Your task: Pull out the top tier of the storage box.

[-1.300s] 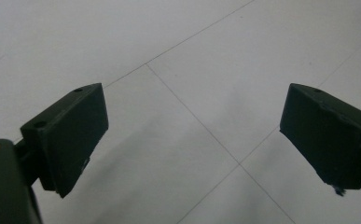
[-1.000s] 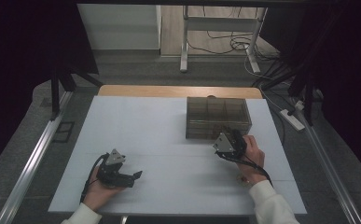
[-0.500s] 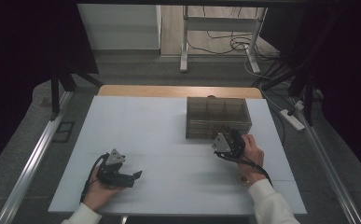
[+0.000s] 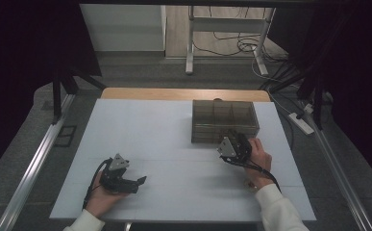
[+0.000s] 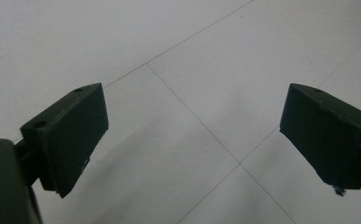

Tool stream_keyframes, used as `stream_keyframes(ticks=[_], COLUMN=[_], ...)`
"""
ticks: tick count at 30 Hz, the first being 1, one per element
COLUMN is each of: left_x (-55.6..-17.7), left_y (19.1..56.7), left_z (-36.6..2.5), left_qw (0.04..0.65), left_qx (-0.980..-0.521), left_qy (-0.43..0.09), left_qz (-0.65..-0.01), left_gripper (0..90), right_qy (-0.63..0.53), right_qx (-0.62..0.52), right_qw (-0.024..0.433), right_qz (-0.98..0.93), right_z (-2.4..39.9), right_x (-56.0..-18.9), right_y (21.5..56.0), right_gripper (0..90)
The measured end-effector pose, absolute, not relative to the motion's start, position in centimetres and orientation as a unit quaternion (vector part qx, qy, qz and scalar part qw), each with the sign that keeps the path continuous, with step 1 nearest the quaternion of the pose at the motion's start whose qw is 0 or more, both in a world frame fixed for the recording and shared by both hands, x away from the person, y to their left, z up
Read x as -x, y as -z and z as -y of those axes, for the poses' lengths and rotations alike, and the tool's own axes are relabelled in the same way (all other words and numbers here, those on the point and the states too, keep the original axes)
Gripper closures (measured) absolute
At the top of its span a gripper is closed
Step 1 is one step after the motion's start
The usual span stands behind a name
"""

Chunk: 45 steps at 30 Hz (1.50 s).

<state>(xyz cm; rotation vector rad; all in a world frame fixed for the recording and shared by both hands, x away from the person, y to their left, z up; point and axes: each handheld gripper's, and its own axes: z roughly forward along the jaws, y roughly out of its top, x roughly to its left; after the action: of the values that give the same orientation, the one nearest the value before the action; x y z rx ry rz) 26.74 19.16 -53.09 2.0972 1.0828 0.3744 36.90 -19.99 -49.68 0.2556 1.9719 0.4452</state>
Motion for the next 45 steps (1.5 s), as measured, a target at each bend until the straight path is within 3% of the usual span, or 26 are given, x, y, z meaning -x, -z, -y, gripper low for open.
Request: stream_keyframes(ticks=[45], left_x=[-26.77], left_y=[53.14], left_z=[-19.18], left_qw=[0.366], left_qx=[-0.816], left_qy=[-0.146], left_qz=[-0.423], left_gripper=[7.1], right_qy=[-0.163], right_qx=[-0.08], right_qw=[0.561], right_qz=[-0.808], right_z=[19.5], right_x=[-37.0], right_y=[49.86], right_gripper=[75.6])
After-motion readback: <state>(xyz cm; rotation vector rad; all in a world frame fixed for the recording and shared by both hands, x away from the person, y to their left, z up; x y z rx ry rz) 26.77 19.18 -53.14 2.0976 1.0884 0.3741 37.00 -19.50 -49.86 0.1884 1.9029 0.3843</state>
